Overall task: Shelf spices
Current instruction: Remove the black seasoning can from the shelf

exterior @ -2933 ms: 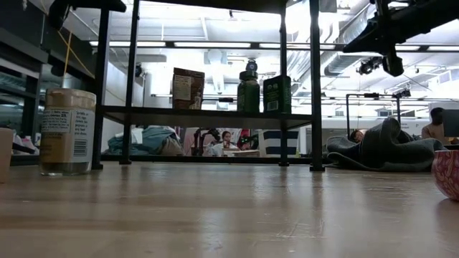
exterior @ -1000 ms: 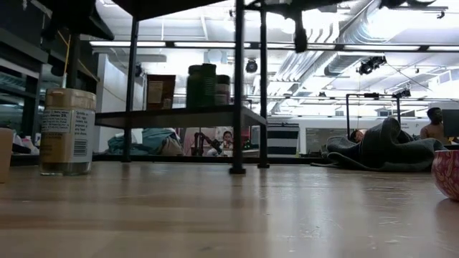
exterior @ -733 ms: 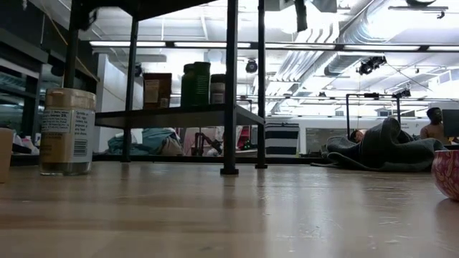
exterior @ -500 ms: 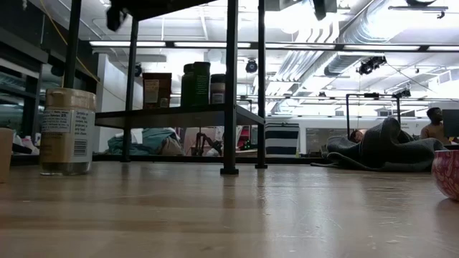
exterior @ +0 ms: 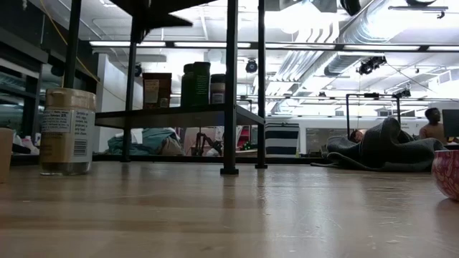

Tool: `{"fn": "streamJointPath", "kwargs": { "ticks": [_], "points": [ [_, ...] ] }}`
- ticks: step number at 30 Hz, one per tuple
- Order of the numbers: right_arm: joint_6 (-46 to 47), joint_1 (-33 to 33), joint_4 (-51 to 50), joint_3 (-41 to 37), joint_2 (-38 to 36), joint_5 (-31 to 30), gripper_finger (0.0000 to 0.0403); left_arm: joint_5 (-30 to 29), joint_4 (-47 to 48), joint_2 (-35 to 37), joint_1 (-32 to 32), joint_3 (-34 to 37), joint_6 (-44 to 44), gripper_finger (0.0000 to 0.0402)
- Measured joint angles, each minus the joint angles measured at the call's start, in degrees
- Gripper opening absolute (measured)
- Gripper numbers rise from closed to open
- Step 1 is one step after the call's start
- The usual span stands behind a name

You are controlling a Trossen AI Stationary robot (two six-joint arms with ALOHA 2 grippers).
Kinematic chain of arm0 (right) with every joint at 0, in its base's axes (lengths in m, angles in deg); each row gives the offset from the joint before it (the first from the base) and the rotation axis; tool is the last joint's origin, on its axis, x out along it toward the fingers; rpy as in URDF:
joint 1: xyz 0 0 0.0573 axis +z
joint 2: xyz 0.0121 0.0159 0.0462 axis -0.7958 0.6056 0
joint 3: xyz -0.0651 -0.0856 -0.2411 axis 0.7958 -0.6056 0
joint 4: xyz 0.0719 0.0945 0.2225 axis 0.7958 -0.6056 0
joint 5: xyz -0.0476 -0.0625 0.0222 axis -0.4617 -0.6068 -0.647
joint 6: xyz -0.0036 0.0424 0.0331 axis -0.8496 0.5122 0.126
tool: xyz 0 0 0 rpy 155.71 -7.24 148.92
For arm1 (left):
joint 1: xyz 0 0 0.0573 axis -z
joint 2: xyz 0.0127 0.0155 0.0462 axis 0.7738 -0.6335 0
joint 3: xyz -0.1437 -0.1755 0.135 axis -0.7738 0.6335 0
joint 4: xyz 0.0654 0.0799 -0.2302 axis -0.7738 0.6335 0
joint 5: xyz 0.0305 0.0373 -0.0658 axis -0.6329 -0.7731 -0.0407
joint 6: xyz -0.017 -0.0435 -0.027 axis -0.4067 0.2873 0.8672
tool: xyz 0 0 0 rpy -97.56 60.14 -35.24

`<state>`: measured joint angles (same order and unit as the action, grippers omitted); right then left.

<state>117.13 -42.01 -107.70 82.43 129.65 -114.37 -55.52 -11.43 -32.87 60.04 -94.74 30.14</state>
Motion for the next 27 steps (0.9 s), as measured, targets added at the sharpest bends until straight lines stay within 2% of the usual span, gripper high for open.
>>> {"fn": "streamJointPath", "kwargs": {
  "ticks": [3, 7, 14, 21, 27],
  "points": [
    [0.0, 0.0, -1.0, 0.0, -0.2, 0.0, 0.0, -0.7, -1.2, -2.1, 0.0, -0.1, -1.1, 0.0292],
    [0.1, 0.0, -2.8, 0.0, -0.3, 0.0, 0.0, -7.0, 0.3, -4.3, 0.0, -3.3, -3.0, 0.0297],
    [0.1, -0.2, -5.8, 0.0, -0.3, 0.0, 0.0, -15.4, 17.4, -12.2, -0.2, -14.6, -4.9, 0.0298],
    [0.1, -0.2, -6.9, 0.0, -0.3, 0.0, 0.0, -17.9, 36.2, -22.2, -0.3, -26.6, 2.8, 0.0298],
    [0.1, -0.2, -7.1, 0.0, -0.3, 0.0, 0.0, -20.1, 45.1, -25.3, -0.5, -29.5, 14.7, 0.0298]
  ]
}}
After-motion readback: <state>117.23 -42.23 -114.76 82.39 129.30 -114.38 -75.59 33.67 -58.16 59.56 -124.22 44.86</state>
